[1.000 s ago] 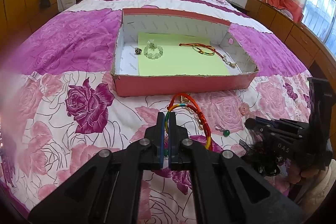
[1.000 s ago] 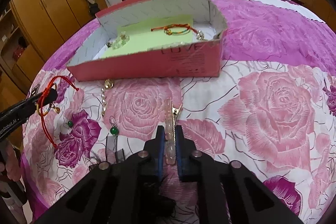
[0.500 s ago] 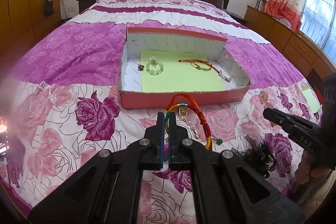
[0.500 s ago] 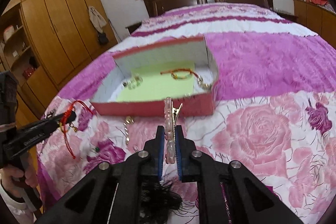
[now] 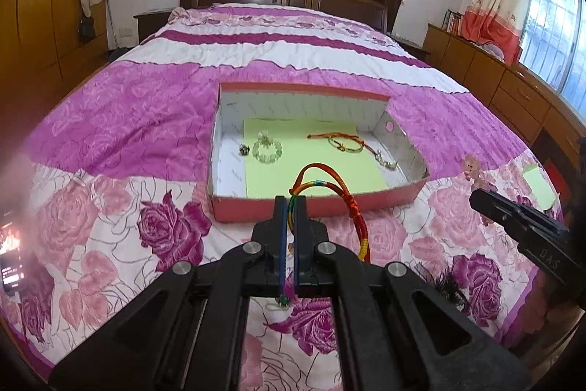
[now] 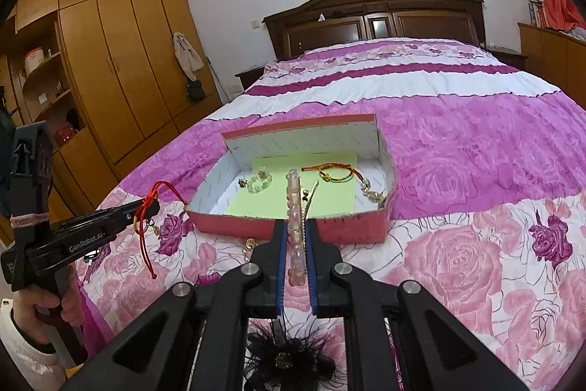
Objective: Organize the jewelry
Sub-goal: 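Carry the rainbow bracelet and pink clip with both tools into the pink box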
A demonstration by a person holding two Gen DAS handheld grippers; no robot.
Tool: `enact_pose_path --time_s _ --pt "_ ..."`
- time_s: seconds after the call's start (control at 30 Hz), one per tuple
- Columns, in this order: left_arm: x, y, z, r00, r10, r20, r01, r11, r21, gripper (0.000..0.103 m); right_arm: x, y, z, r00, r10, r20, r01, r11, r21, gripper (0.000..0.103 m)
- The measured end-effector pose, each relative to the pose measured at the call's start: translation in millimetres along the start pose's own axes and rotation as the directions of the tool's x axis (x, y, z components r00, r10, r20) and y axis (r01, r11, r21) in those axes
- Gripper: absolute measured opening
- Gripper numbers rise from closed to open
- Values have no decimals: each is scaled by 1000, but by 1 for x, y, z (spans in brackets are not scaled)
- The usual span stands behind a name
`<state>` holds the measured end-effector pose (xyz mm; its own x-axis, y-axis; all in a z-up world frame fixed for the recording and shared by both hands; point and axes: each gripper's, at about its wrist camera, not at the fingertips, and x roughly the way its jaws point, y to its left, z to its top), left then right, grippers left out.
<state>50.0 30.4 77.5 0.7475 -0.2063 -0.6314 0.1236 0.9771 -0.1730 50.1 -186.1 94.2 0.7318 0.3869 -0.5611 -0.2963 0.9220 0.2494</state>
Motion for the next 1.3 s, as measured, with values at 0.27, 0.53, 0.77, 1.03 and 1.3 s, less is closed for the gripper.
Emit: enact_pose_path --time_s 0.27,0.53,0.77,1.03,1.3 --pt "3 -2 10 1000 2 22 -2 1000 8 0 3 -1 8 1000 9 21 -9 1000 2 11" --pt "8 -5 21 999 9 43 -10 1000 24 0 11 -1 16 999 15 31 -15 1000 -2 11" --pt "18 -3 30 998 9 56 -10 1000 25 0 22 -2 27 999 12 36 -12 1000 -4 11" --pt "36 -3 39 998 19 57 -20 999 27 0 47 -4 41 1000 7 25 -7 1000 -9 11" --pt "66 -4 54 996 52 67 -55 998 40 0 86 -17 53 1000 6 -23 -6 999 31 11"
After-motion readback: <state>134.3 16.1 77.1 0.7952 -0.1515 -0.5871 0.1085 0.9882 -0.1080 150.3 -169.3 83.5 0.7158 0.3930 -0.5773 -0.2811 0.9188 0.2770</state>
